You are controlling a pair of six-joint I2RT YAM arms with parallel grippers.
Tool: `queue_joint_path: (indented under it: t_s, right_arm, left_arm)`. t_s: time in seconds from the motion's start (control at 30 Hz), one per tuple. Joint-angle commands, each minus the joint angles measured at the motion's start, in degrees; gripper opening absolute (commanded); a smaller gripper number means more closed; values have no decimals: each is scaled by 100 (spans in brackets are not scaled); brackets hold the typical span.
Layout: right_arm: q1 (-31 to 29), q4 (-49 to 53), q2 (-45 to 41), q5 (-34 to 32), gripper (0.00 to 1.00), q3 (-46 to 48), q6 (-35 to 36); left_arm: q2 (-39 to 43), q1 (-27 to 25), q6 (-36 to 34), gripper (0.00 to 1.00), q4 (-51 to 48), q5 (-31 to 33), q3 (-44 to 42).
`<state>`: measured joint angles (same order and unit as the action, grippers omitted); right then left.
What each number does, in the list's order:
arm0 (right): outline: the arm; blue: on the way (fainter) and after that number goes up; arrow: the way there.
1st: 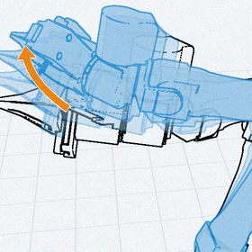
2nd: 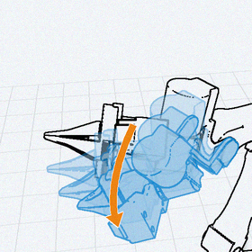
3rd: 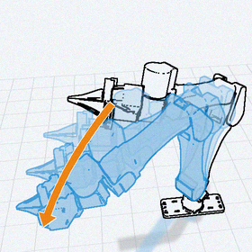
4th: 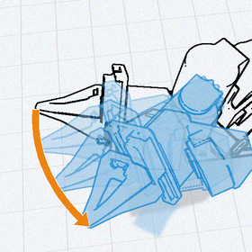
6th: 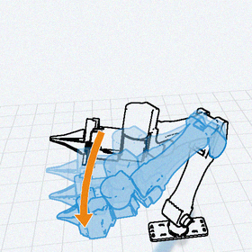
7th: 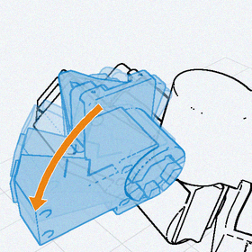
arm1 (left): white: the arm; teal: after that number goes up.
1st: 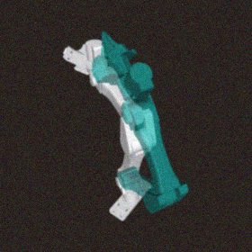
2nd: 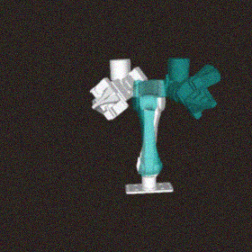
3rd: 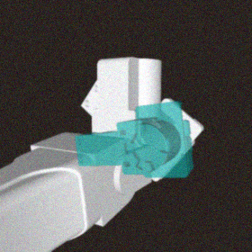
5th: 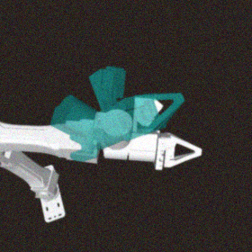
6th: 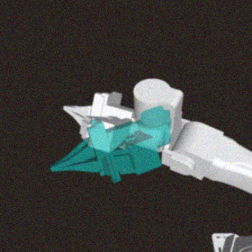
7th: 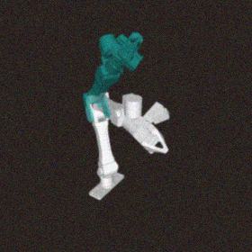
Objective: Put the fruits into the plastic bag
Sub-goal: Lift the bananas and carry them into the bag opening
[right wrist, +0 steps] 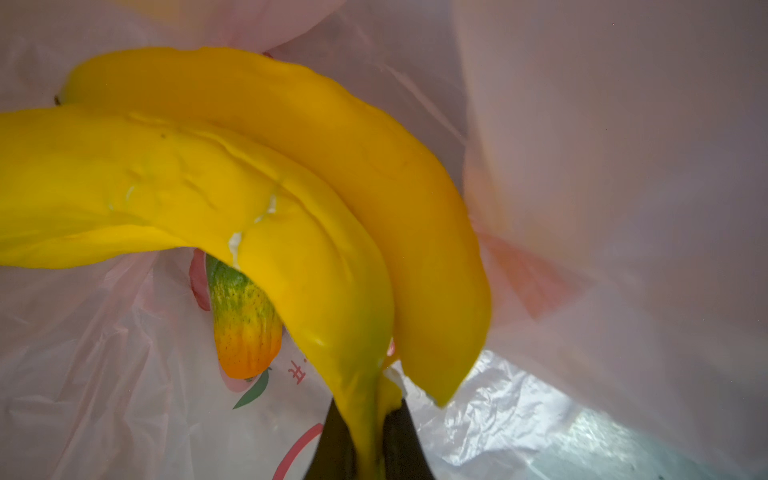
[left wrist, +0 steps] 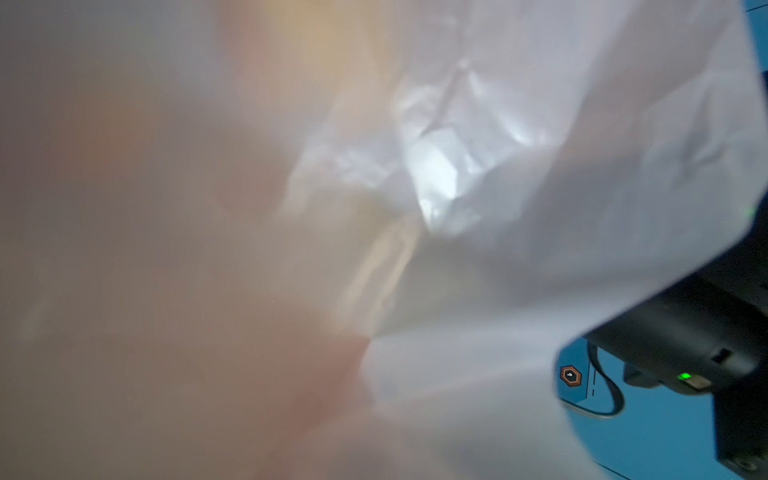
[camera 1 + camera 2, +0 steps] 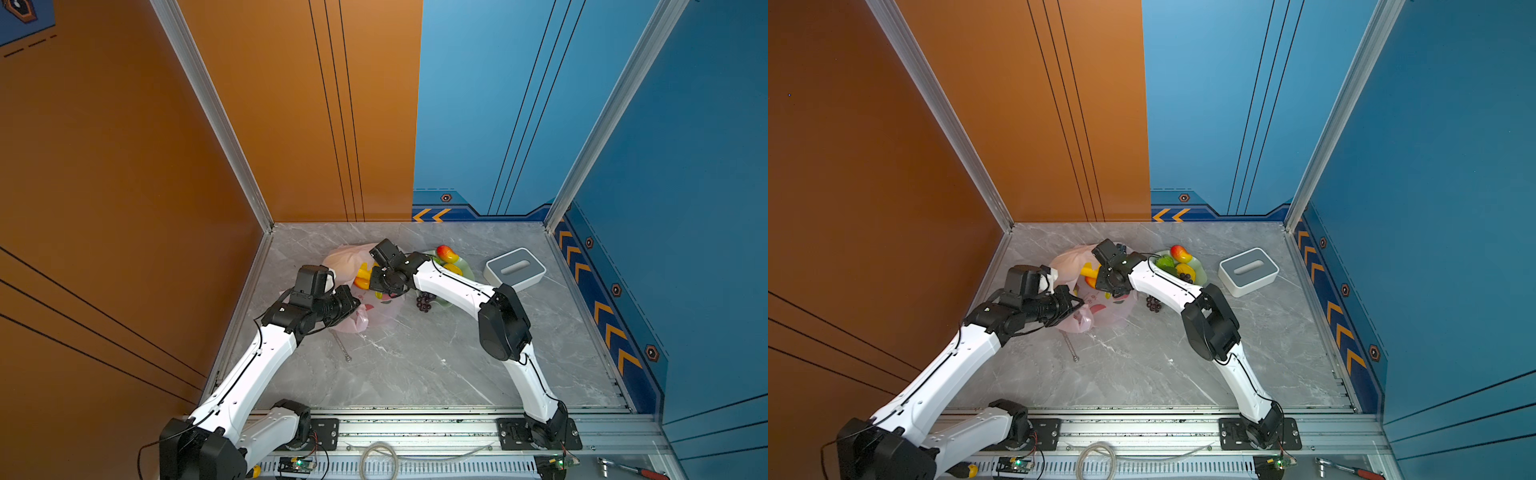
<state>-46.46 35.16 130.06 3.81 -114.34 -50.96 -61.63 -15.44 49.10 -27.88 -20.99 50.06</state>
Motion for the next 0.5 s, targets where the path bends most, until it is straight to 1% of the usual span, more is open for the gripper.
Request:
queue_joint_path:
  t_s: [0.0, 0.2, 0.47]
  right_arm:
    - [-65, -509, 113, 91, 4, -175, 169]
    - [-163, -631, 349, 8, 5, -299, 381]
    - [-404, -716, 581, -609, 6, -360, 840]
  left_arm:
    - [-55, -64, 69, 0, 152, -127, -3]
    - [-112, -82, 101, 0, 221, -125, -23]
    - [-207, -82, 178, 0, 361, -186, -41]
